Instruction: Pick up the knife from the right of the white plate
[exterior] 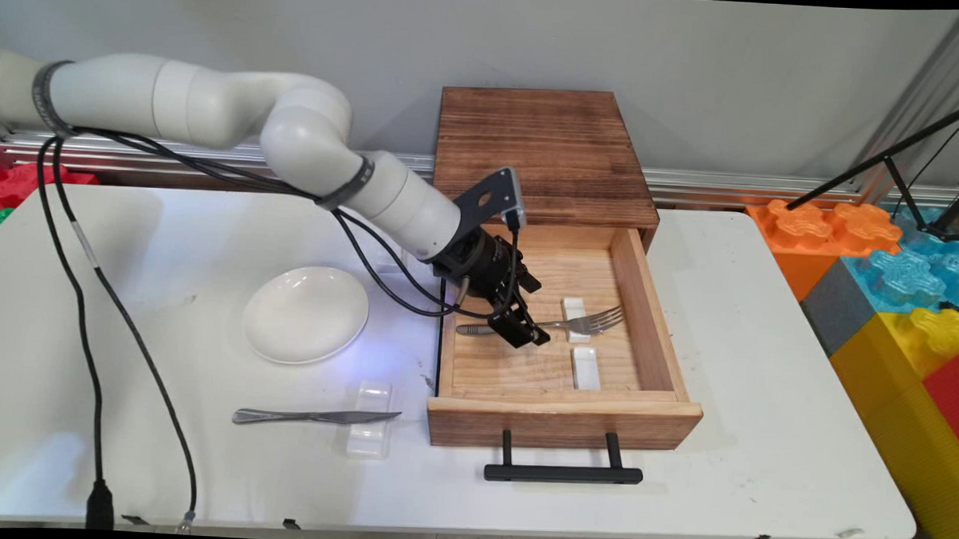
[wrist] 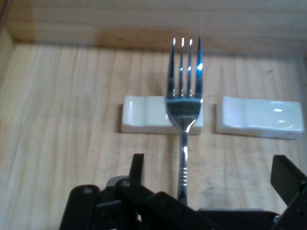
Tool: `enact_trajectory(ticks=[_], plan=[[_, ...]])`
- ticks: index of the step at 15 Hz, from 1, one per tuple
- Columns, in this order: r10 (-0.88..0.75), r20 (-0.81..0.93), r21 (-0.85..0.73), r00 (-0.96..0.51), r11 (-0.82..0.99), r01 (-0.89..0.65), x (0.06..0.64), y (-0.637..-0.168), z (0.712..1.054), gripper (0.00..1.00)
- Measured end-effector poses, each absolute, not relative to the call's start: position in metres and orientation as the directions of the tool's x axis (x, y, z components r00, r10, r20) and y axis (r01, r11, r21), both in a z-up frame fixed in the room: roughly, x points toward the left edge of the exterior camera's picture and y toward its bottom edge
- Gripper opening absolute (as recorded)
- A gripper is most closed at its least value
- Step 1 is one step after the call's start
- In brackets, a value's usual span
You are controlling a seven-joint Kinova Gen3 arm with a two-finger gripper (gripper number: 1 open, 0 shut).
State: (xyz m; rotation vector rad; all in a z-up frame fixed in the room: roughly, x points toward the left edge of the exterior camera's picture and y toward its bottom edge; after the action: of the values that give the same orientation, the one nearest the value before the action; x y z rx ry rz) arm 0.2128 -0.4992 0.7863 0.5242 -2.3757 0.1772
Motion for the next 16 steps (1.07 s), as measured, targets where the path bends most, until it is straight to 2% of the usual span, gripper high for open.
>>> enact_trajectory(ticks=[10,16], plan=[[-0.361,0.591,0.041,-0.721,0.907,-0.42,0.214,-0.465,0.859,1.0],[-0.376,0.555,0.048,-0.742,0.905,-0.422,0.227,-0.445,0.887,1.0]])
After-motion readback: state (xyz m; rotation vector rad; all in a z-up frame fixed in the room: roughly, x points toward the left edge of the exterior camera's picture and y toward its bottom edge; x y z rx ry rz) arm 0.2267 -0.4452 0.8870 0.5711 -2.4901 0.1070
